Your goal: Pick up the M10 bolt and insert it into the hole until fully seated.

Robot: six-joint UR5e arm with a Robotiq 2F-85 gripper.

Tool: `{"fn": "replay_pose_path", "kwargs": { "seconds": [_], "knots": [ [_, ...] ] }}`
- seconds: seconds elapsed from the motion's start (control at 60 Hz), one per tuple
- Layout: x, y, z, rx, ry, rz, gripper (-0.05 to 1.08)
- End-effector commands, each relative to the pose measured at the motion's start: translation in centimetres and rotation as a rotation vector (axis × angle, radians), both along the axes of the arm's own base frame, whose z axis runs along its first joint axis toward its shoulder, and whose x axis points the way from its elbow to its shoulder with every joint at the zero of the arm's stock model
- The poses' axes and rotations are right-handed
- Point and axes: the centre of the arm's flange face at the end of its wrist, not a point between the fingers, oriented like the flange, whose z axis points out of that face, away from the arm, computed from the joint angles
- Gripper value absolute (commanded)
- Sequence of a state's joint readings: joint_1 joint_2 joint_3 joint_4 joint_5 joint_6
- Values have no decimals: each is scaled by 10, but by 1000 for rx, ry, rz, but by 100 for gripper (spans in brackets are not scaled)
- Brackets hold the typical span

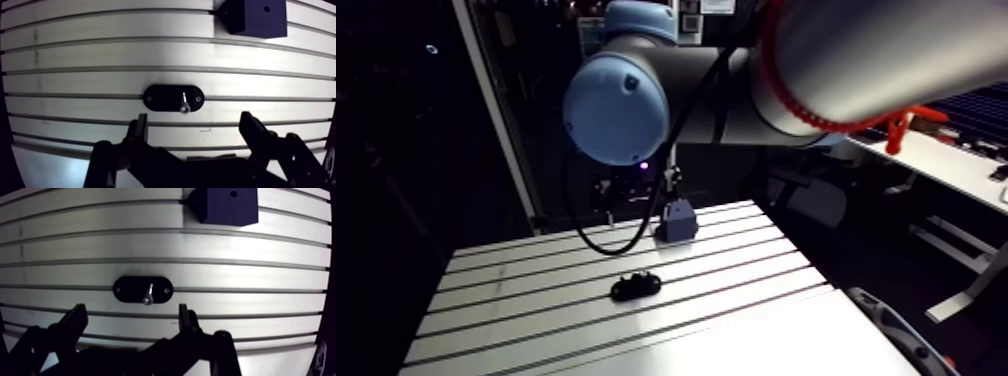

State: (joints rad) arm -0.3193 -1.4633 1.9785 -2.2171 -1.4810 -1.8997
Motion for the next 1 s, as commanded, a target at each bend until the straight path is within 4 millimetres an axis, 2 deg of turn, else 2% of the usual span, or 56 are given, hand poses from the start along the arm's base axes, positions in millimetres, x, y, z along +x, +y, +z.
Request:
{"fn": "replay_pose_path", "kwargs": {
  "seconds": [0.017, 0.383, 0.617, 1.0],
  "knots": [
    [-3, 2, -19, 1, -10, -3, 1],
    [0, 6, -42, 45, -42, -9, 2],
    [2, 3, -50, 40, -52, -6, 5],
    [2, 2, -68, 35, -65, -5, 25]
  ]
}}
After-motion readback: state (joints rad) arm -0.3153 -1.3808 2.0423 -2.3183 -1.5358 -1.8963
